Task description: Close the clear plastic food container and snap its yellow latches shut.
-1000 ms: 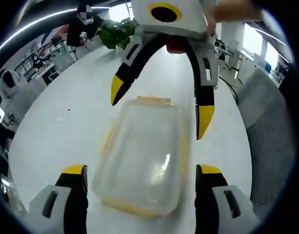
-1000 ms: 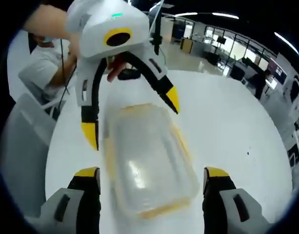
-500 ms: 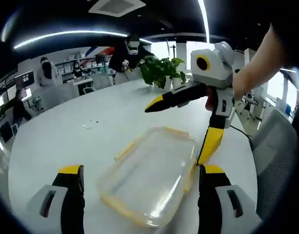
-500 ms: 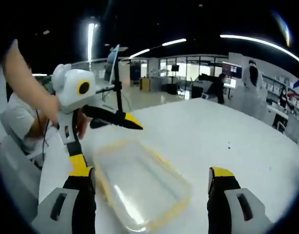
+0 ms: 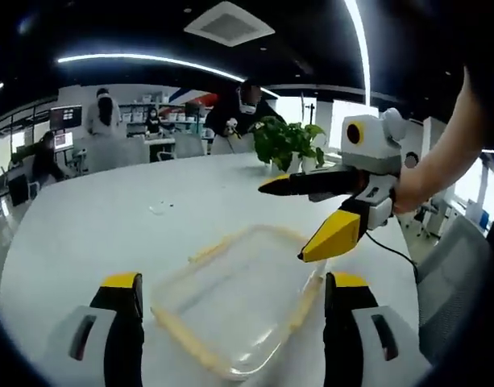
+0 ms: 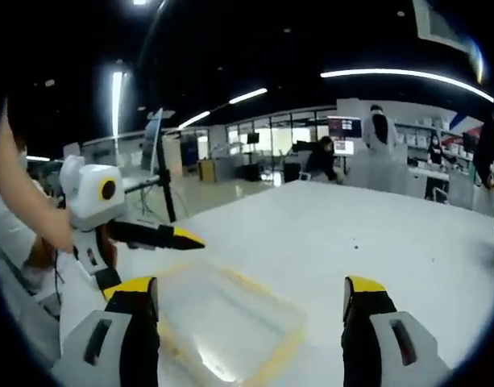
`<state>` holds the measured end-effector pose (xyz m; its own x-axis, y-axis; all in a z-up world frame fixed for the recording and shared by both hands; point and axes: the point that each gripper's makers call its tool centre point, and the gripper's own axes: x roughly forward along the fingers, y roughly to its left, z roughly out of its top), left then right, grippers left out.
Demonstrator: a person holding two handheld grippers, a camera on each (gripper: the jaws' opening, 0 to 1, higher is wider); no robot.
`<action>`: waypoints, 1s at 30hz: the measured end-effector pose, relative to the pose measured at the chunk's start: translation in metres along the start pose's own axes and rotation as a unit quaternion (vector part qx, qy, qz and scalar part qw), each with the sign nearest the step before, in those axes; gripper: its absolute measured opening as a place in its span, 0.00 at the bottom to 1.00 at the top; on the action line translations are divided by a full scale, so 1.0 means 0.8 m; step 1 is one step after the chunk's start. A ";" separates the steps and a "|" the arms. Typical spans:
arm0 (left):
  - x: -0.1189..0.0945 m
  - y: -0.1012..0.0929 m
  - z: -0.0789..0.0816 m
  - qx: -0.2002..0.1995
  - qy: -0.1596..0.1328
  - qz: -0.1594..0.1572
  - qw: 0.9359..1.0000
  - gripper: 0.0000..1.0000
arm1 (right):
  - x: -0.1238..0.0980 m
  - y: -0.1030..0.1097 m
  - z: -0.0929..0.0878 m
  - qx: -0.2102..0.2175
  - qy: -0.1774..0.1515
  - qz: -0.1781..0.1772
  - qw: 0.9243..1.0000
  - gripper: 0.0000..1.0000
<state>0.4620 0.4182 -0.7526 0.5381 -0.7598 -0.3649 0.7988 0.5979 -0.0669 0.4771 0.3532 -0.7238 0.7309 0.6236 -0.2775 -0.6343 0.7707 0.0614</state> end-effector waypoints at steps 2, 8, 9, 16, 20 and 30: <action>-0.002 0.000 -0.001 -0.004 0.000 0.001 1.000 0.94 | -0.004 -0.002 -0.001 0.009 -0.001 -0.004 1.000 0.96; -0.013 0.007 0.002 -0.014 -0.004 0.011 1.000 0.91 | -0.016 -0.005 -0.005 0.025 0.004 -0.015 1.000 0.95; -0.014 0.009 0.004 -0.018 -0.007 0.014 1.000 0.90 | -0.018 -0.005 -0.004 0.024 0.004 -0.016 1.000 0.95; -0.028 0.013 0.008 -0.030 -0.020 0.028 0.999 0.89 | -0.035 -0.008 -0.003 0.030 0.002 -0.024 0.999 0.95; -0.037 0.014 0.008 -0.035 -0.023 0.034 0.999 0.89 | -0.045 -0.011 0.001 0.039 -0.005 -0.033 0.999 0.94; -0.065 0.014 0.007 -0.061 -0.039 0.055 0.996 0.88 | -0.075 -0.016 -0.002 0.047 -0.008 -0.060 0.997 0.92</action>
<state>0.4445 0.4627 -0.7291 0.6433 -0.7033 -0.3026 0.6982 0.7010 -0.1451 0.4408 0.3059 -0.7097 0.8044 0.5282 -0.2720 -0.5168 0.8479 0.1183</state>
